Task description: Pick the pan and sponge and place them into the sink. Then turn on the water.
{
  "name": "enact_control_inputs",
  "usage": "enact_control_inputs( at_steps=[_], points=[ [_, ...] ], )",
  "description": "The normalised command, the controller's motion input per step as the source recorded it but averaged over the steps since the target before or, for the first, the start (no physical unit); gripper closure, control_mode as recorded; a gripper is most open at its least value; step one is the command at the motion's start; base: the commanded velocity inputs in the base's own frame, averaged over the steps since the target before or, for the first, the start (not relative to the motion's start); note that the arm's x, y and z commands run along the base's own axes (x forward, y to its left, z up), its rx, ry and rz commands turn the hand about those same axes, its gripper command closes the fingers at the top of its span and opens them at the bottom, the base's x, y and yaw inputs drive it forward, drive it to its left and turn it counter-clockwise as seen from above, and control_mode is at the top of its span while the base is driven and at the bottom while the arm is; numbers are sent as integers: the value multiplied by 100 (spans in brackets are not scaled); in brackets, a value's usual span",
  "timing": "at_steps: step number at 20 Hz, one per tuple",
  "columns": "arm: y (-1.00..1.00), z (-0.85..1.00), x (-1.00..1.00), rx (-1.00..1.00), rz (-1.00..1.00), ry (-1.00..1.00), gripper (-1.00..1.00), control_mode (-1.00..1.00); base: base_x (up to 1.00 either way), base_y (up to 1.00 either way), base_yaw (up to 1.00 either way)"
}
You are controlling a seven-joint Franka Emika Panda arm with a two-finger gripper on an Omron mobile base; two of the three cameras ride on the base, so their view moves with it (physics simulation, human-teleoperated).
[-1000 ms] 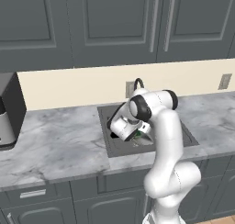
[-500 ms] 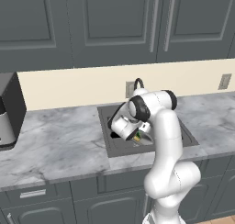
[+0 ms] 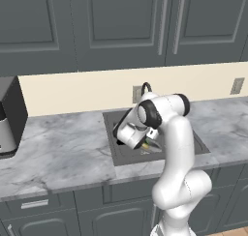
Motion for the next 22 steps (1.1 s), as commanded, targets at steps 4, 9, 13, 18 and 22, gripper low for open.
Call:
enact_control_inputs(
  at_steps=[4,9,13,18,22],
  points=[
    [0,21,-22,0,2,-12,-100,-100,0,0,0],
    [2,32,-26,-1,4,-13,-100,-100,0,0,0],
    [15,23,-26,-3,4,-13,-100,-100,0,0,0],
    [44,-3,-34,-1,4,-6,-100,-100,0,0,0],
    [43,6,-37,-2,2,-6,-100,-100,0,0,0]
  ],
)
